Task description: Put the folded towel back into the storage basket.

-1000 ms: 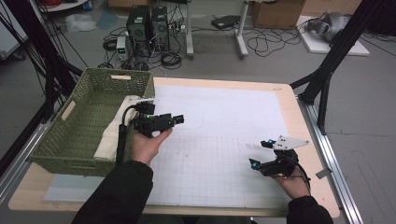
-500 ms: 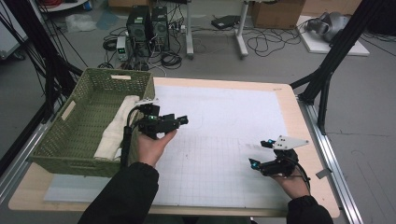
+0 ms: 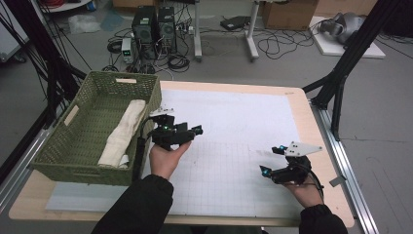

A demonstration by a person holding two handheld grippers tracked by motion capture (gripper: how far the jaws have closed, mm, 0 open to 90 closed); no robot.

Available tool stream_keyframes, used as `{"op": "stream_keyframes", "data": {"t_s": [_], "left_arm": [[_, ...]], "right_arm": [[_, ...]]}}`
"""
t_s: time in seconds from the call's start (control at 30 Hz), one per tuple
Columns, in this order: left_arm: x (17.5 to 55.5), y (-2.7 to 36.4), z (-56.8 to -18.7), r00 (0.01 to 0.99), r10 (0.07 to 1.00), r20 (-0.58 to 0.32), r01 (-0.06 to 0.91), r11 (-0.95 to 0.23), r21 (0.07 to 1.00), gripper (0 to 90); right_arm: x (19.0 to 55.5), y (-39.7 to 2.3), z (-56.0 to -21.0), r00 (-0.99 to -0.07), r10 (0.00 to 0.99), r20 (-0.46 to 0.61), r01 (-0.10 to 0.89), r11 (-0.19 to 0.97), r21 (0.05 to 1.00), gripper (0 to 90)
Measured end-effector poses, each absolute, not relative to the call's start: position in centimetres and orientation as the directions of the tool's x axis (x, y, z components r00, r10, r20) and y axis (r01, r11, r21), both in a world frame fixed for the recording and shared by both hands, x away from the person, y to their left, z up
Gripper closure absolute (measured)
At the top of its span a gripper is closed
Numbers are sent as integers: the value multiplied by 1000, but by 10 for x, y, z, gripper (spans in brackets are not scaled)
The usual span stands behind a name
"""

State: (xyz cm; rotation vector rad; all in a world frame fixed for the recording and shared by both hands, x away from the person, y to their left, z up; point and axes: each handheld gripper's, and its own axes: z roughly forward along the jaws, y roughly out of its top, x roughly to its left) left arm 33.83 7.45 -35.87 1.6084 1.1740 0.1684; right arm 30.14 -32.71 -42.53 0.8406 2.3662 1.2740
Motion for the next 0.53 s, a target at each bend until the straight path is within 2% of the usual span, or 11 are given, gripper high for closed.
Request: {"op": "stream_keyframes", "data": {"t_s": [0.53], "left_arm": [[324, 73, -377, 499, 759, -419, 591, 56, 805, 341]], "right_arm": [[301, -326, -425, -777, 630, -9, 341, 431, 836, 121]]}}
